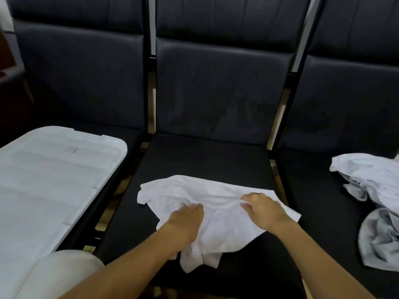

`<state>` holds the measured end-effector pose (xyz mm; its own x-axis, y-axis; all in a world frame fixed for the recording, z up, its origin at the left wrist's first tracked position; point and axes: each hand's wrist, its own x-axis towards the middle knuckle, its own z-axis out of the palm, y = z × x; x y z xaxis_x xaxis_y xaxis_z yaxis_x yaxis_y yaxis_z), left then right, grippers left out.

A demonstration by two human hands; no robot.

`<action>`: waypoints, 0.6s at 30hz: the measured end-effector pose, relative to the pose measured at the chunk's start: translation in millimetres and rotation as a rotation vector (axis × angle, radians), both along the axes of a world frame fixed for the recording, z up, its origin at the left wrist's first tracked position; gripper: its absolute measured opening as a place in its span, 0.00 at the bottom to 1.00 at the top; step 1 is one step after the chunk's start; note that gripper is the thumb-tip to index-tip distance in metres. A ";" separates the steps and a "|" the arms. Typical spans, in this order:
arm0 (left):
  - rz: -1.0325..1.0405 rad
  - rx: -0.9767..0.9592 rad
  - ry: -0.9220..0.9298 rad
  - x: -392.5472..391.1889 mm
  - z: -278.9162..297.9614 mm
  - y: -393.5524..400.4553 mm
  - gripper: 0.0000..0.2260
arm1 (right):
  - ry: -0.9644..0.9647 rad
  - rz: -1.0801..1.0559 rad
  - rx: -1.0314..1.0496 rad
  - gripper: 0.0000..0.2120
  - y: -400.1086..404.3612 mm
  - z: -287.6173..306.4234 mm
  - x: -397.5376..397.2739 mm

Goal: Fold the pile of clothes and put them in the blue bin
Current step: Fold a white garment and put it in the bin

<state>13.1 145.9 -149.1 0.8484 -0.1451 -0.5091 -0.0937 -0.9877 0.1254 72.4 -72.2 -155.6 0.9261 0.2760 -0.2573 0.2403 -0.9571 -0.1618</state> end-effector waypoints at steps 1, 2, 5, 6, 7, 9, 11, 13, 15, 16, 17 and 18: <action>0.020 -0.011 -0.012 2.6 2.7 1.1 0.20 | -0.041 -0.051 0.021 0.13 -1.5 1.2 1.9; 0.055 -0.027 -0.027 6.7 7.1 4.8 0.18 | -0.046 -0.116 0.083 0.12 -4.0 3.9 6.7; 0.291 -0.216 -0.081 23.1 30.1 21.2 0.11 | -0.050 -0.349 0.471 0.18 -17.9 24.0 14.9; 0.403 -0.371 -0.118 28.3 39.7 30.2 0.07 | -0.033 -0.428 0.605 0.20 -20.0 34.8 14.8; 0.506 -0.556 -0.163 32.2 49.2 38.8 0.09 | 0.005 -0.501 0.717 0.21 -22.5 44.6 13.2; 0.693 -0.962 -0.223 34.7 71.1 54.1 0.16 | 0.016 -0.594 0.817 0.21 -26.9 58.7 8.2; 0.778 -1.311 -0.199 32.2 91.8 67.5 0.14 | -0.135 -0.596 0.779 0.21 -30.6 64.1 6.4; 0.763 -1.458 -0.172 30.9 104.0 76.5 0.12 | -0.297 -0.539 0.758 0.20 -30.5 66.6 4.1; 0.723 -1.493 -0.155 31.7 108.5 78.8 0.11 | -0.343 -0.427 0.771 0.16 -21.0 67.5 -0.7; 0.724 -1.519 -0.151 32.2 108.1 77.7 0.10 | -0.308 -0.348 0.777 0.13 -13.3 64.6 -3.6; 0.740 -1.527 -0.173 34.6 105.4 77.0 0.09 | -0.224 -0.266 0.769 0.08 -5.7 60.1 -5.0; 0.760 -1.478 -0.229 37.3 101.0 76.8 0.10 | -0.103 -0.173 0.722 0.03 0.7 52.9 -5.3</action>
<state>50.4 222.8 -48.2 0.9782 0.0967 -0.1840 0.1706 0.1319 0.9765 67.1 -71.5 -102.7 0.9813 0.1910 0.0232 0.1437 -0.6472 -0.7486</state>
